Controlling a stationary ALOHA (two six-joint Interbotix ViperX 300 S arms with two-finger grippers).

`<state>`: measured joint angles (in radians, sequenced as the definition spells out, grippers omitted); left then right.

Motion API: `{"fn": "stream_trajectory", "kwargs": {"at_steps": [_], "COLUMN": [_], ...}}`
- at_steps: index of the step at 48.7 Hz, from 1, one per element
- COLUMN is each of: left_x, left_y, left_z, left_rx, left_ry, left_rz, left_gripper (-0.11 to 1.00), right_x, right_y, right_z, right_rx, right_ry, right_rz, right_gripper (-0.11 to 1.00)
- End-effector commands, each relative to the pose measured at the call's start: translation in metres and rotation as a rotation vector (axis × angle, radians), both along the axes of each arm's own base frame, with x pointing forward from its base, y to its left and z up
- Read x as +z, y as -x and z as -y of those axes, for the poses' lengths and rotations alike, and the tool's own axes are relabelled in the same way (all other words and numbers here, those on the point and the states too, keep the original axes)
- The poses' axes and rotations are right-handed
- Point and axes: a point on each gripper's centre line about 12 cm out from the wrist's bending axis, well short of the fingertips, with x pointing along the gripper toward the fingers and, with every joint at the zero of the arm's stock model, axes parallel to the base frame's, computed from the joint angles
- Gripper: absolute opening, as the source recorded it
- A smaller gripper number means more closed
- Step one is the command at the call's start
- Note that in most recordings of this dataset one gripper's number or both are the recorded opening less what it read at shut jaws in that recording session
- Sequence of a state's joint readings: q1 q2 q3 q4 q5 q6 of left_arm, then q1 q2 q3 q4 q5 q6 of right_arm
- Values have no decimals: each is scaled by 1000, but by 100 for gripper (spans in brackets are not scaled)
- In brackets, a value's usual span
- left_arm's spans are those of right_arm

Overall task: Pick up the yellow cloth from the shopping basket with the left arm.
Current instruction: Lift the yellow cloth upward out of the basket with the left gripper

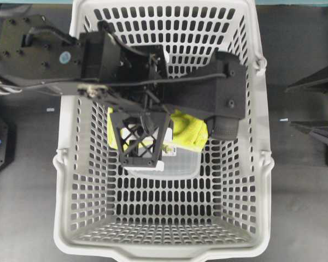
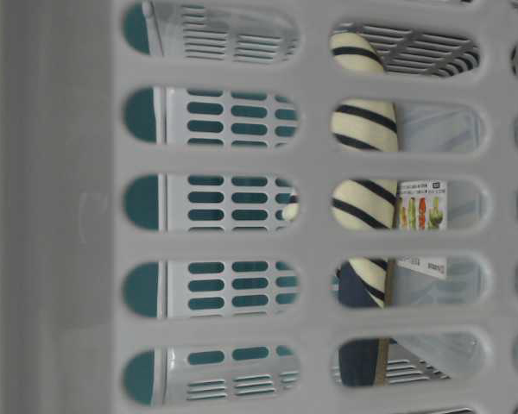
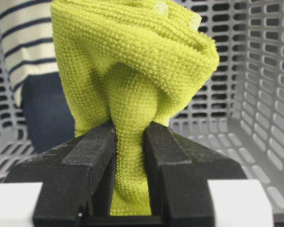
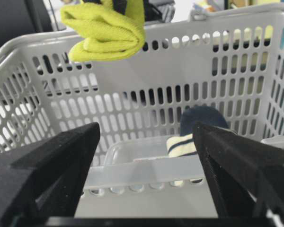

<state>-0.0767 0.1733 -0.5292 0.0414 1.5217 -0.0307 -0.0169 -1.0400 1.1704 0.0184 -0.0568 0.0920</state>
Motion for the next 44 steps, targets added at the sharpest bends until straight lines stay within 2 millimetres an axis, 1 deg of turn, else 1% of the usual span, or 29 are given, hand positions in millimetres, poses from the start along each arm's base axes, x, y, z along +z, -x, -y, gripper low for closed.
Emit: {"fn": "stream_trajectory", "kwargs": {"at_steps": [1,10,18,23,33,38,44], "left_x": [15,16,25,21,7,7,9], "left_y": [4,4,10,11,30,34,33], "left_z": [0,0,-4,-4,-6,-5,-5], "left_rx": [1,1,5,3,16,3,-9], "left_ry": [0,2,3,4,12,13,16], "left_rz": [49,51,104,126,141,208,311], "left_gripper": [16,16,16,16,16,16,16], "right_x": [3,5,4,5,6,7,7], "right_y": [-1,2,3,3,4,5,5], "right_z": [0,0,0,0,0,0,0], "right_rx": [-1,-1,0,1,0,0,0], "right_ry": [-4,-6,-6,-6,-6,-6,-6], "right_rz": [8,19,6,9,14,17,17], "right_gripper": [76,76,76,76,76,76,76]}}
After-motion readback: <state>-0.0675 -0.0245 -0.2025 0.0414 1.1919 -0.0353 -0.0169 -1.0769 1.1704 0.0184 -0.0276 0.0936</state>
